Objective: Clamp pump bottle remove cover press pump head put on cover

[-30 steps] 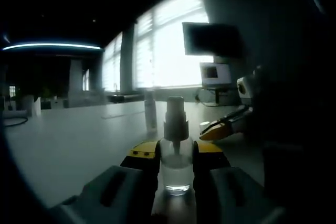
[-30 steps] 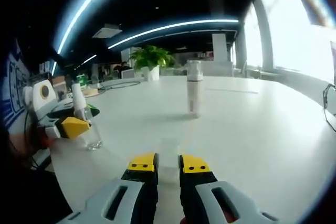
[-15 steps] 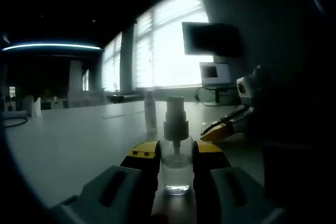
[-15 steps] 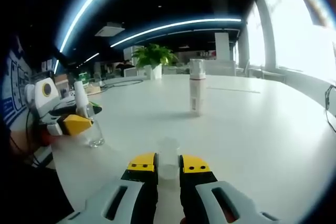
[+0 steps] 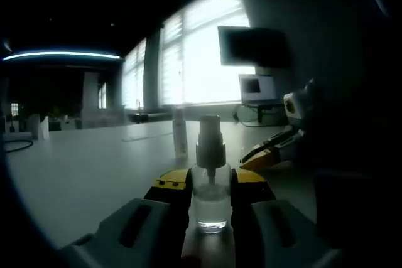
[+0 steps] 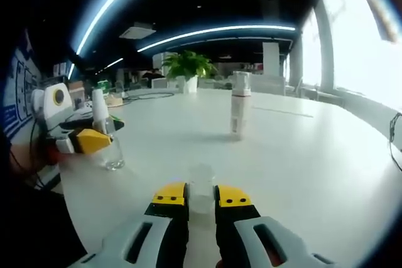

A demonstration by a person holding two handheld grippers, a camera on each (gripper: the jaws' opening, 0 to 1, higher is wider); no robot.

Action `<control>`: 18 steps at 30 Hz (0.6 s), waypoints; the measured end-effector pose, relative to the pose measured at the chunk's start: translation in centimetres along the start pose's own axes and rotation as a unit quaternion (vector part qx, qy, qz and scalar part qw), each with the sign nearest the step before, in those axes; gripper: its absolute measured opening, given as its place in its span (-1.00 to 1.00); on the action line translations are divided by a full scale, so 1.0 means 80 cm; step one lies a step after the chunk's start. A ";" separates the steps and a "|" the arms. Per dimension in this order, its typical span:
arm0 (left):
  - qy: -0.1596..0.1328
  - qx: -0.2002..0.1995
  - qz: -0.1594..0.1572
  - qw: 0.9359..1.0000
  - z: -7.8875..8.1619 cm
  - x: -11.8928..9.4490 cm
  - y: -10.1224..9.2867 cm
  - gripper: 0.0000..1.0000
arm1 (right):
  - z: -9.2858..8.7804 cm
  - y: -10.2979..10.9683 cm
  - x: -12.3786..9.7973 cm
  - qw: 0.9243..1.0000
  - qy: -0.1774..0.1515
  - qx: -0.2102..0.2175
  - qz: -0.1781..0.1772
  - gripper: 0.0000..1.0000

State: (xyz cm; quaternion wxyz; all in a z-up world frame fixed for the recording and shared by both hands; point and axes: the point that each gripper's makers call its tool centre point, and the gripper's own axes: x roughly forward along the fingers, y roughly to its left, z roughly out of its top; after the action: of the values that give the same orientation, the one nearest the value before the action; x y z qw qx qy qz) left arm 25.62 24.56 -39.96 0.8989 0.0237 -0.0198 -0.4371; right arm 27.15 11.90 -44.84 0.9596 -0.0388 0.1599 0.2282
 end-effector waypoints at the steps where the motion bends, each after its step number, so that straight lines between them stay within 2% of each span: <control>1: 0.000 0.000 0.000 1.000 0.000 0.000 0.000 -0.69 | 0.000 0.000 0.000 1.000 0.000 -0.003 0.000 -0.78; 9: 0.000 0.000 -0.001 1.000 0.000 0.000 0.000 -0.69 | -0.005 0.003 0.001 1.000 0.008 -0.018 0.001 -0.77; 18: 0.000 0.000 -0.001 1.000 0.000 0.000 0.000 -0.69 | -0.001 0.006 0.000 1.000 -0.002 -0.013 0.003 -0.59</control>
State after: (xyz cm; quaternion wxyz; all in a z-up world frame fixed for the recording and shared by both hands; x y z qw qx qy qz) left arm 25.63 24.55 -39.97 0.8984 0.0241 -0.0200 -0.4381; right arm 26.96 12.30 -44.93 0.9586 -0.0498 0.1550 0.2336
